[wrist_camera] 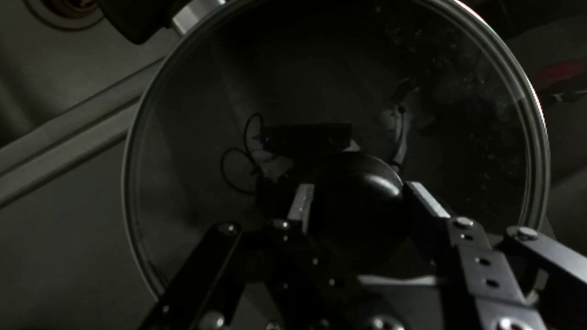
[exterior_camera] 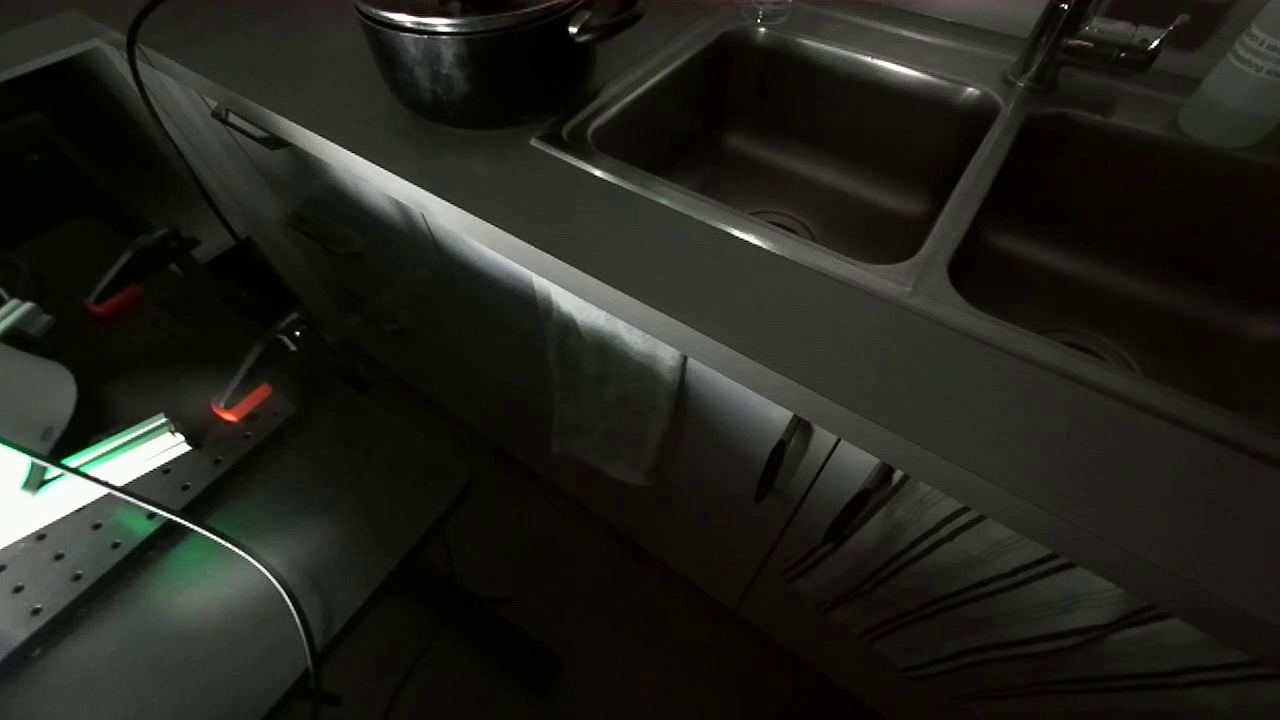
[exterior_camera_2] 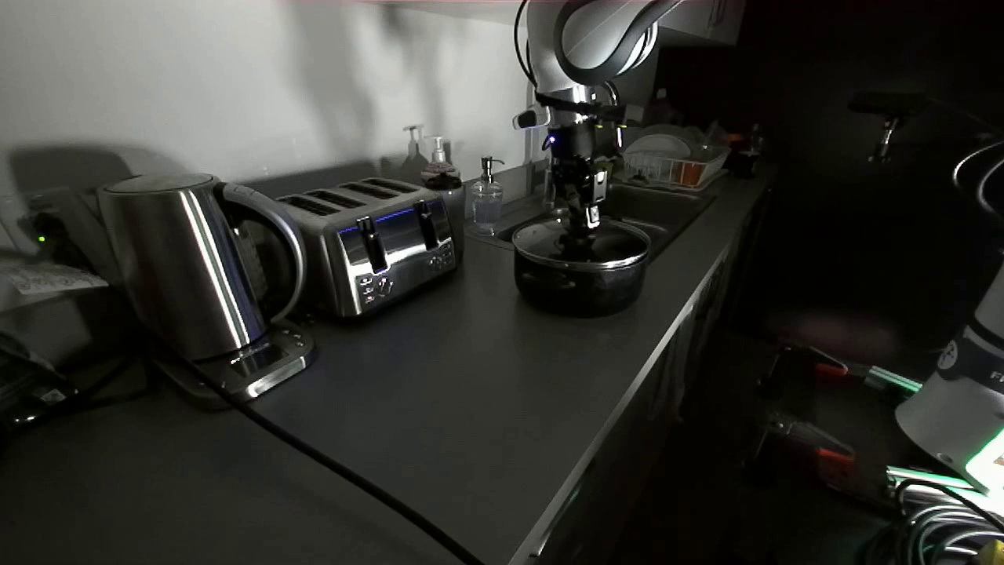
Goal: Put the lid on the pot
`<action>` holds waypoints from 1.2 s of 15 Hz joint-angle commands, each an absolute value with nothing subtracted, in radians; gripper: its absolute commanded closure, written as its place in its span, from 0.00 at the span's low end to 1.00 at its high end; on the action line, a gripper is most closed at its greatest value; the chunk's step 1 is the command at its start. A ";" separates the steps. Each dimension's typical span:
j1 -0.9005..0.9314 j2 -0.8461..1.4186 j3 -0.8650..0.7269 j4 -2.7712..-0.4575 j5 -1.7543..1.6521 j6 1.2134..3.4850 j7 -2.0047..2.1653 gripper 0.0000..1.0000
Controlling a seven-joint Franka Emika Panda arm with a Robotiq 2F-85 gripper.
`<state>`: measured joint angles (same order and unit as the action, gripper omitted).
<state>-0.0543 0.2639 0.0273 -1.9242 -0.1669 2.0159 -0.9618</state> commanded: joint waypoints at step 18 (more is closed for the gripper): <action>-0.042 0.260 0.035 -1.972 -0.220 2.147 -0.980 0.73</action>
